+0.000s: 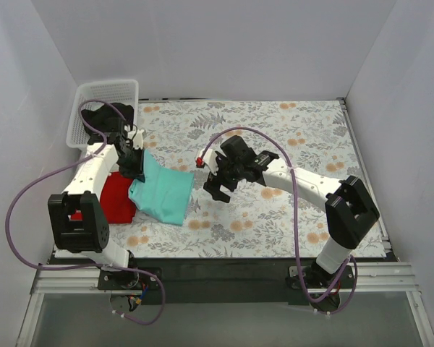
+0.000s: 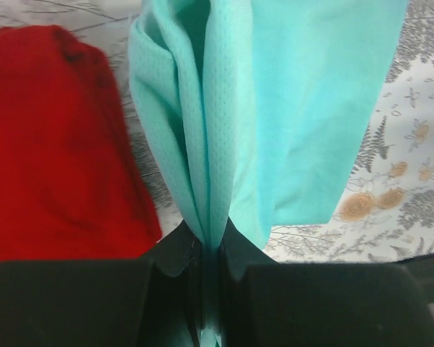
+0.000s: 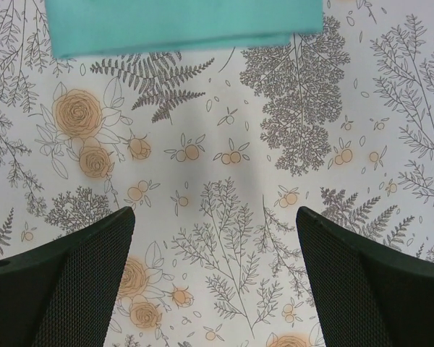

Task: Fold and stack the t-shirts
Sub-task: Neatly place the folded tshirt to the corner

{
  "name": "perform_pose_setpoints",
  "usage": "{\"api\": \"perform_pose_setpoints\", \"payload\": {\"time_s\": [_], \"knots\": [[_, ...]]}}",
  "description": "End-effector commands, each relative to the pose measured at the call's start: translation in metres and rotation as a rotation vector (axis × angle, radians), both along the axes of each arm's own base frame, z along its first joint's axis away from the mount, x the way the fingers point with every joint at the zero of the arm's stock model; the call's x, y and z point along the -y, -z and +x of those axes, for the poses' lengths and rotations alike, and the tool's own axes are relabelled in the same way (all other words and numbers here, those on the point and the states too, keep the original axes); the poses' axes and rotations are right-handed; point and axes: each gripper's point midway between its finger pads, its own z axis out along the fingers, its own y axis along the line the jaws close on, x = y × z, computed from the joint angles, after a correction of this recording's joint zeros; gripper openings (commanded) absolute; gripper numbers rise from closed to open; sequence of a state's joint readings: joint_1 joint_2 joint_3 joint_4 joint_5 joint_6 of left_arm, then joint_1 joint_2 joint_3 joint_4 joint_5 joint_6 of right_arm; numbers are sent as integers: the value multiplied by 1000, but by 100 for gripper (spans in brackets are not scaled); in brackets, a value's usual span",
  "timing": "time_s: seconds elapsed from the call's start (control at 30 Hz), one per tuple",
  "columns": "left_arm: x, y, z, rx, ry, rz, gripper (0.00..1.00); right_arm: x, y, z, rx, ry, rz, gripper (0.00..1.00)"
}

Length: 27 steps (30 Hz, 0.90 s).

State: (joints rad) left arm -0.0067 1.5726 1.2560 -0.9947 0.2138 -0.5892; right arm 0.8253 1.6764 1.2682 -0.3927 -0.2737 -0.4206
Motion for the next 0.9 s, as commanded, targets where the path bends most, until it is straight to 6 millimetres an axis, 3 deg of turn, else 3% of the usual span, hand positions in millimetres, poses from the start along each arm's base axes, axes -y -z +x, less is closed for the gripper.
{"api": "perform_pose_setpoints", "payload": {"time_s": [0.0,0.47,0.6,0.87], "knots": [[-33,-36,3,111,-8,115,0,-1,-13,-1,24,6,29,98],[-84,-78,-8,269,-2,267,0,2,-22,1,49,23,37,98],[-85,-96,-8,300,12,255,0,4,-21,0,49,24,33,98],[-87,-109,-26,305,31,275,0,8,-22,-1,60,24,29,98]]}}
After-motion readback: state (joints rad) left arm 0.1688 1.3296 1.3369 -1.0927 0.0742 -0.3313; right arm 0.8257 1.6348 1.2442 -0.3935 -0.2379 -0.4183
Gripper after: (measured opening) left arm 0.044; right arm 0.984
